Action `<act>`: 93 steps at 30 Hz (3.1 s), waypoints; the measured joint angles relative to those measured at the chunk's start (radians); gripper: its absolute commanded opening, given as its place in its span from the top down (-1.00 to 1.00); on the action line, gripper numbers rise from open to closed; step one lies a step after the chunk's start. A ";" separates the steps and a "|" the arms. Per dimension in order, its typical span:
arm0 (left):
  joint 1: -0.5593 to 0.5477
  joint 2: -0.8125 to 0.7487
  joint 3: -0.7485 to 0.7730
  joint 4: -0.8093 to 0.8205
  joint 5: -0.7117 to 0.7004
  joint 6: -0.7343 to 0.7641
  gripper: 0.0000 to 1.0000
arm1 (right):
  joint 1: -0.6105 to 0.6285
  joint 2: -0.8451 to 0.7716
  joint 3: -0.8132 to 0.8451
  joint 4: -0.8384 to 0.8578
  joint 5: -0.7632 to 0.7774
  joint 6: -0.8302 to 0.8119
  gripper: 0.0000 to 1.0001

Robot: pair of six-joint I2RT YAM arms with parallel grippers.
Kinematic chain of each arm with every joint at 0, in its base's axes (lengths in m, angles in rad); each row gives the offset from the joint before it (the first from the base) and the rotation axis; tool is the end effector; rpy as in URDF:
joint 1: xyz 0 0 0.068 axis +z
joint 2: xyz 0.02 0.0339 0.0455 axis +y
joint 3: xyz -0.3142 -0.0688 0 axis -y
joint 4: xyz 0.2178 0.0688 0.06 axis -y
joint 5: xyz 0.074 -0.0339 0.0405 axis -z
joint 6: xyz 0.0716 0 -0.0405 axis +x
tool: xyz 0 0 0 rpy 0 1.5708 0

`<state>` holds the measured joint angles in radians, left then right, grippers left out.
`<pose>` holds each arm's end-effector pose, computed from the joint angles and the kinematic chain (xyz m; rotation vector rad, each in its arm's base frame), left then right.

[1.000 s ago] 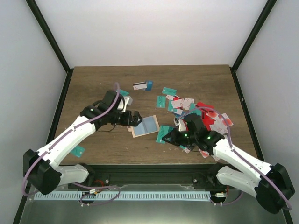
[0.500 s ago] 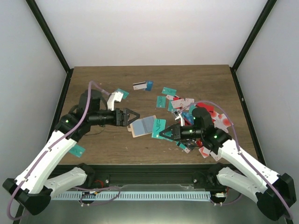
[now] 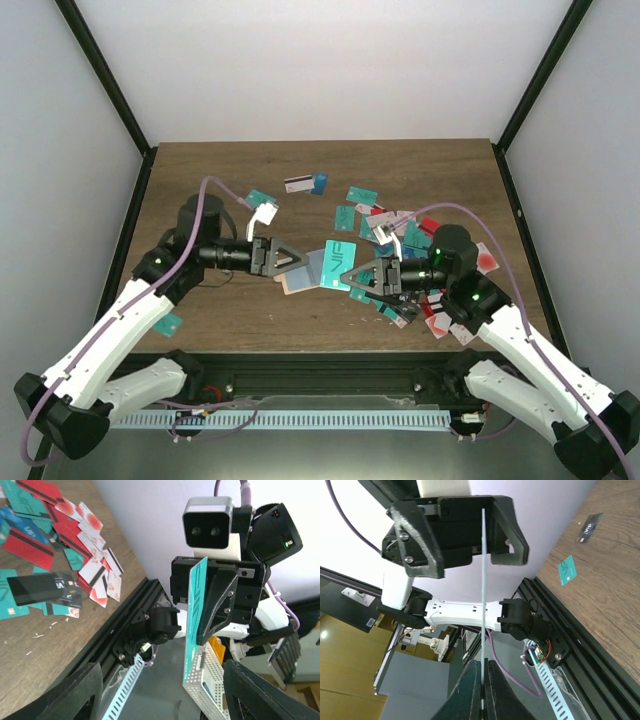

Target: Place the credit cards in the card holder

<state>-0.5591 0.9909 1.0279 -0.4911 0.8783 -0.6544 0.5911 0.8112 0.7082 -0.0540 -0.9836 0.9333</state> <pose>0.1156 -0.1373 0.3918 0.5301 2.1872 -1.6025 0.0820 0.1268 0.3608 -0.5356 2.0293 1.8651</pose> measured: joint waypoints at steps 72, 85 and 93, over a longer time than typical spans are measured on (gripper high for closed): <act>0.161 0.674 -0.107 0.004 -0.129 0.187 0.92 | -0.050 0.758 0.248 -0.285 0.521 -0.286 0.43; 0.169 0.796 -0.007 -0.002 -0.081 0.222 0.92 | -0.148 0.996 0.375 -0.289 0.466 -0.361 0.46; 0.185 0.699 -0.015 -0.036 -0.088 0.232 0.92 | -0.150 1.072 0.376 -0.256 0.403 -0.361 0.48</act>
<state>-0.3744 1.6897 1.0126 -0.5270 0.7902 -0.4229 0.4416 1.8828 1.0840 -0.3099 -0.5804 0.5724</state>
